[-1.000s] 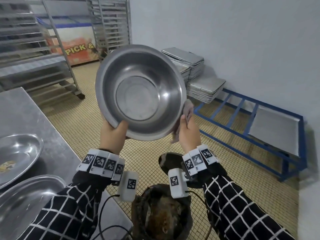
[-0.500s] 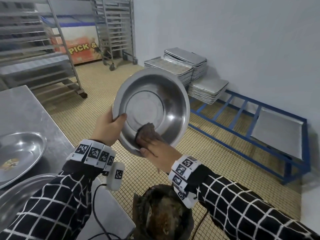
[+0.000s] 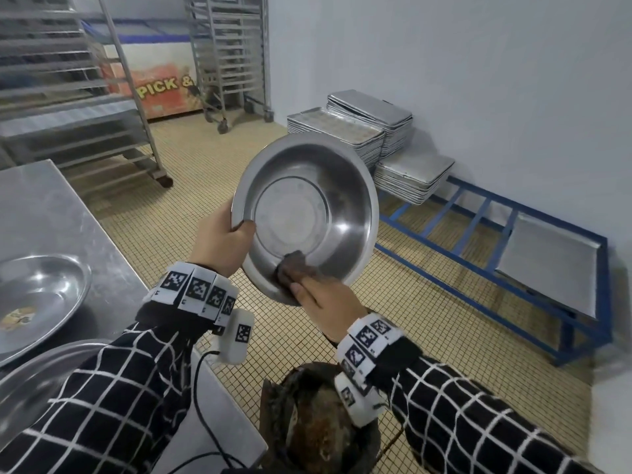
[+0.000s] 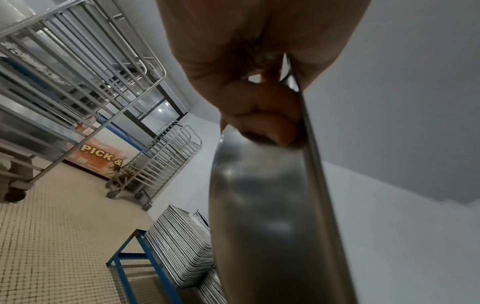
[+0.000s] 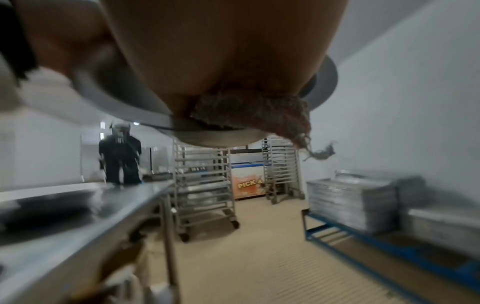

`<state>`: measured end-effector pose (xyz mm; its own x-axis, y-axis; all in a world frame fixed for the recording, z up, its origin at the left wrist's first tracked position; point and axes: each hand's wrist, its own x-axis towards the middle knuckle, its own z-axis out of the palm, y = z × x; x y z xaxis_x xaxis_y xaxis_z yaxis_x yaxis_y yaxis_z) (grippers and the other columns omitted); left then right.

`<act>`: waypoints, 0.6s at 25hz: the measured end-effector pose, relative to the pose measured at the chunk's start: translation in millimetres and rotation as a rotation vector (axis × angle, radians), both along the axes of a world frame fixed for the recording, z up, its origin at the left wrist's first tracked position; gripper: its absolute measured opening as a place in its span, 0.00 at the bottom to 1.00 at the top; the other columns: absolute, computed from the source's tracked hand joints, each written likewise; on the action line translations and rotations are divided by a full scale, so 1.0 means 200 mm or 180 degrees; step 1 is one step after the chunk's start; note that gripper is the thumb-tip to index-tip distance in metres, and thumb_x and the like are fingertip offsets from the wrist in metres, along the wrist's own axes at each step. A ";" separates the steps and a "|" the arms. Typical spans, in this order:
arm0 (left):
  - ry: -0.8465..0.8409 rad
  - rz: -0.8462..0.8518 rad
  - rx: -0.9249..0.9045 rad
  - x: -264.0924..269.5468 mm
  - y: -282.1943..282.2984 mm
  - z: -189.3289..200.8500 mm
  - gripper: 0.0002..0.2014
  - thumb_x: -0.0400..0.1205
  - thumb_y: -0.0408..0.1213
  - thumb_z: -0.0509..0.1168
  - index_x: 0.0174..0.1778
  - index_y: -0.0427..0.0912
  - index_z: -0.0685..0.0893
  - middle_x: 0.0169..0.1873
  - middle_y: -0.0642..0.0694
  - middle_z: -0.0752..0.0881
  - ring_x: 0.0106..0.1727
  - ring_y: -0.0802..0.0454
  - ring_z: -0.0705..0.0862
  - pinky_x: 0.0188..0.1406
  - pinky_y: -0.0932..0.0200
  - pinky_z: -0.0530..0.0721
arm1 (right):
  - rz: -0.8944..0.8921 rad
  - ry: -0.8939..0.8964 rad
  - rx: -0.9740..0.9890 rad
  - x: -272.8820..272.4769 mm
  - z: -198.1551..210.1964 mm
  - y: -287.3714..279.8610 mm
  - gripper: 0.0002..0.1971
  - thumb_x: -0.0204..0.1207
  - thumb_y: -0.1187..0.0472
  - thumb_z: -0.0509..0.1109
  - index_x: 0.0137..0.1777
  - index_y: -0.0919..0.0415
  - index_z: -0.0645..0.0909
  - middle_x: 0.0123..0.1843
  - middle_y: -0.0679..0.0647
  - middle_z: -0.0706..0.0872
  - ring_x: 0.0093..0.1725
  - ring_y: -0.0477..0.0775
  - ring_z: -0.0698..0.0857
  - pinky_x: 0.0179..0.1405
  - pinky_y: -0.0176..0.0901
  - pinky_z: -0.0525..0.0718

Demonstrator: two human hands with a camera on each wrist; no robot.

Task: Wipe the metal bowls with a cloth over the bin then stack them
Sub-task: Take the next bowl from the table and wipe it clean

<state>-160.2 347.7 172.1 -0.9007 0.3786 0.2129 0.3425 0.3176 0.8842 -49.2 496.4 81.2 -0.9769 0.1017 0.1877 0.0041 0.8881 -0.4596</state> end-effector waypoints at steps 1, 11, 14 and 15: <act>0.0011 -0.0005 0.0009 0.00 0.01 0.00 0.15 0.80 0.29 0.59 0.37 0.56 0.76 0.34 0.53 0.82 0.35 0.58 0.79 0.30 0.63 0.73 | -0.0143 0.0284 -0.0222 0.02 -0.01 -0.03 0.18 0.86 0.51 0.54 0.66 0.57 0.81 0.60 0.53 0.87 0.59 0.50 0.84 0.63 0.43 0.79; -0.0576 -0.0312 -0.0049 0.06 0.06 -0.09 0.07 0.79 0.28 0.61 0.47 0.43 0.82 0.40 0.34 0.86 0.36 0.40 0.83 0.33 0.44 0.84 | -0.1378 -0.0402 0.1523 0.05 -0.06 0.49 0.27 0.87 0.49 0.42 0.85 0.54 0.46 0.85 0.50 0.36 0.83 0.54 0.35 0.83 0.59 0.44; -0.0895 -0.0350 0.0162 0.09 0.08 -0.10 0.06 0.79 0.27 0.61 0.47 0.41 0.81 0.40 0.31 0.86 0.35 0.41 0.84 0.33 0.48 0.84 | -0.1555 0.0236 0.0525 0.05 0.04 0.56 0.29 0.86 0.54 0.53 0.84 0.57 0.50 0.86 0.51 0.46 0.78 0.57 0.68 0.66 0.50 0.79; -0.0986 -0.0353 0.0194 0.09 0.09 -0.10 0.06 0.79 0.27 0.62 0.46 0.41 0.81 0.39 0.34 0.85 0.33 0.43 0.84 0.31 0.50 0.84 | -0.1614 0.0430 0.0230 0.06 0.08 0.57 0.28 0.85 0.55 0.55 0.84 0.57 0.53 0.85 0.52 0.55 0.69 0.55 0.78 0.57 0.42 0.81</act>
